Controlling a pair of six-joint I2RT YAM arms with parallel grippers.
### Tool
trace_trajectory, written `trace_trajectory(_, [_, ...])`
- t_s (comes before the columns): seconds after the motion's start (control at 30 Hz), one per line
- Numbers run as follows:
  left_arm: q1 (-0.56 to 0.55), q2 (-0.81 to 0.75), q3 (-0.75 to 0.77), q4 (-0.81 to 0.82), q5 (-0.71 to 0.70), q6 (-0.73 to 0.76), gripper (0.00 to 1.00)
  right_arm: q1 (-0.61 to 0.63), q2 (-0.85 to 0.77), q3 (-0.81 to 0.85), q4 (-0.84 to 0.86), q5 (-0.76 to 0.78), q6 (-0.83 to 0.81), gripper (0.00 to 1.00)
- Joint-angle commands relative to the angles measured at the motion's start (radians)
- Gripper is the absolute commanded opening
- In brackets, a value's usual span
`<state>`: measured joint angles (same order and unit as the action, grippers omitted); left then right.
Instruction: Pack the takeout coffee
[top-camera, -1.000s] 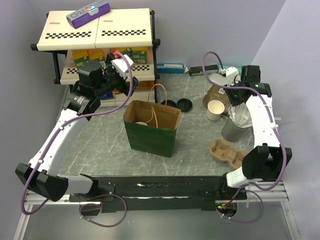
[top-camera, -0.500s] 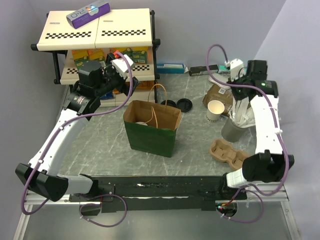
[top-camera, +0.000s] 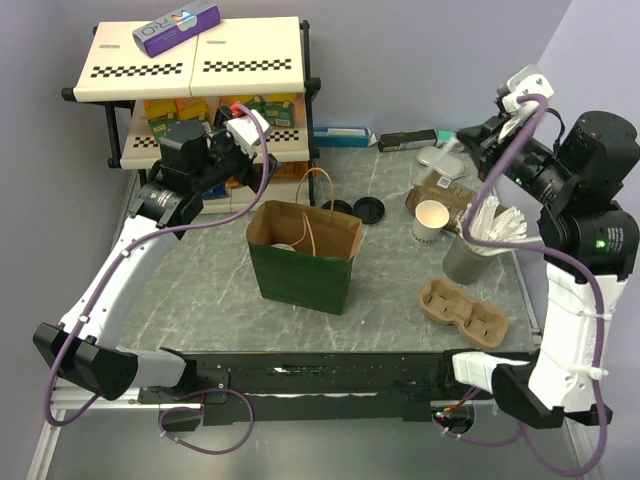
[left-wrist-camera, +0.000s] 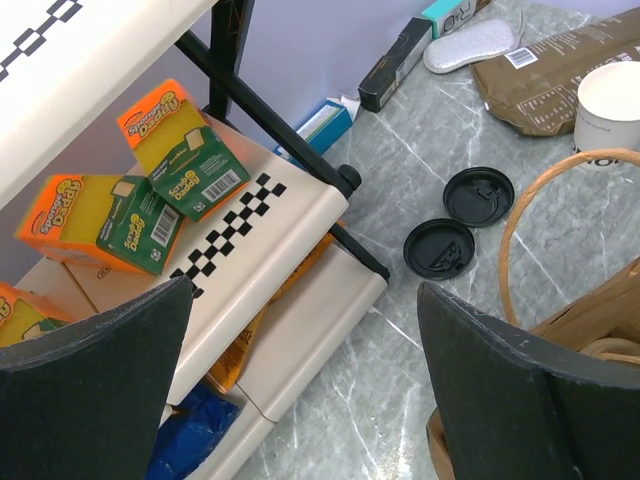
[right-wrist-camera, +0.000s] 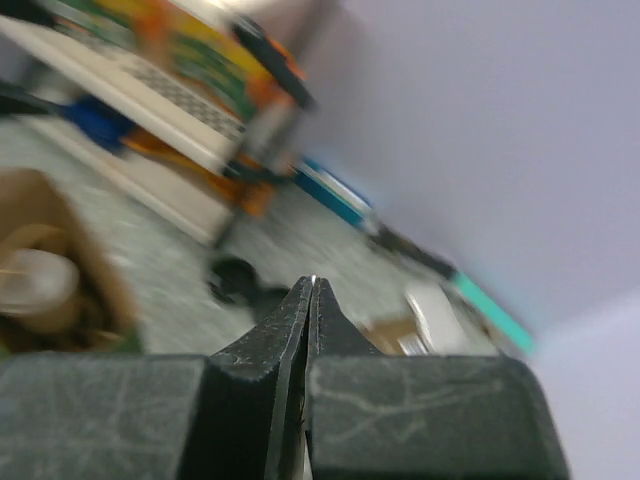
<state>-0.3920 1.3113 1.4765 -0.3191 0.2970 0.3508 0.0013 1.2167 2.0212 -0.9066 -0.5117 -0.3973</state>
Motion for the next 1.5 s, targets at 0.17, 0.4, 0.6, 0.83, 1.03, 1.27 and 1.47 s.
trace_trajectory(0.17, [0.002,-0.021,0.028,0.025,-0.029,0.019,1.0,0.236,0.145,0.246,0.02,-0.163,0.204,0.0])
trace_trajectory(0.4, [0.004,-0.037,0.01,0.028,-0.048,0.034,0.99,0.328,0.165,0.228,0.02,-0.183,0.213,0.0])
trace_trajectory(0.6, [0.005,-0.032,0.007,0.035,-0.041,0.034,0.99,0.402,0.178,0.088,0.051,-0.188,0.192,0.0])
trace_trajectory(0.83, [0.007,-0.049,-0.012,0.031,-0.056,0.05,0.99,0.437,0.188,0.001,0.049,-0.214,0.157,0.0])
trace_trajectory(1.03, [0.01,-0.052,-0.018,0.028,-0.055,0.053,0.99,0.44,0.153,0.076,0.1,-0.102,0.138,0.0])
trace_trajectory(1.27, [0.018,-0.041,-0.012,0.026,-0.05,0.053,0.99,0.44,0.159,0.258,0.014,-0.103,0.152,0.0])
trace_trajectory(1.47, [0.019,-0.032,0.001,0.026,-0.041,0.048,0.99,0.447,0.098,0.174,-0.026,-0.135,0.161,0.0])
